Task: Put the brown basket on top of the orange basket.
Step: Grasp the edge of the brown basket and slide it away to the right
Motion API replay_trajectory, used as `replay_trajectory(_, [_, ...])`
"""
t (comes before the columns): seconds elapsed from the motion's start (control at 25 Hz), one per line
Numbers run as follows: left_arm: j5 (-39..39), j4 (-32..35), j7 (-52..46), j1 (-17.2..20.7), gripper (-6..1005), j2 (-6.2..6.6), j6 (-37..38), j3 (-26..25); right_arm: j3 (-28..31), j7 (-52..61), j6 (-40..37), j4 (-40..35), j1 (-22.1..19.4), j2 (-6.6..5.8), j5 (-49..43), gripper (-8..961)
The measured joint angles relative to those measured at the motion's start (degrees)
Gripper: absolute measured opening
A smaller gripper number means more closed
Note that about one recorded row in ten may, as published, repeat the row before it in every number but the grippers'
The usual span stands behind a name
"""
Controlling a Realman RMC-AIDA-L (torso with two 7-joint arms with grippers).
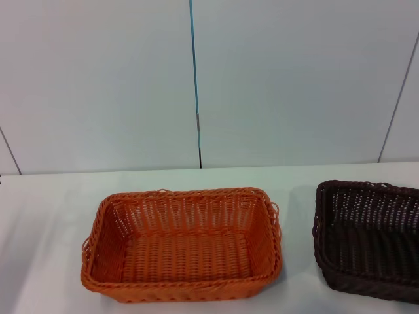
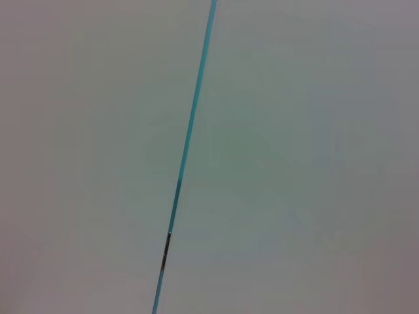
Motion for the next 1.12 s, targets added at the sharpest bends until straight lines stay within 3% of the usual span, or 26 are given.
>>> replay_trajectory(0.64, [0.0, 0.2, -0.7, 0.0, 921, -0.06, 0.1, 0.2, -0.4, 0.0, -9.8, -16.0, 7.3, -0.96, 0.0, 917])
replay_trajectory(1.12, [-0.1, 0.2, -0.8, -0.1, 921, 0.03, 0.1, 0.2, 0.5, 0.1, -12.1, -18.2, 7.9, 0.13, -0.1, 916])
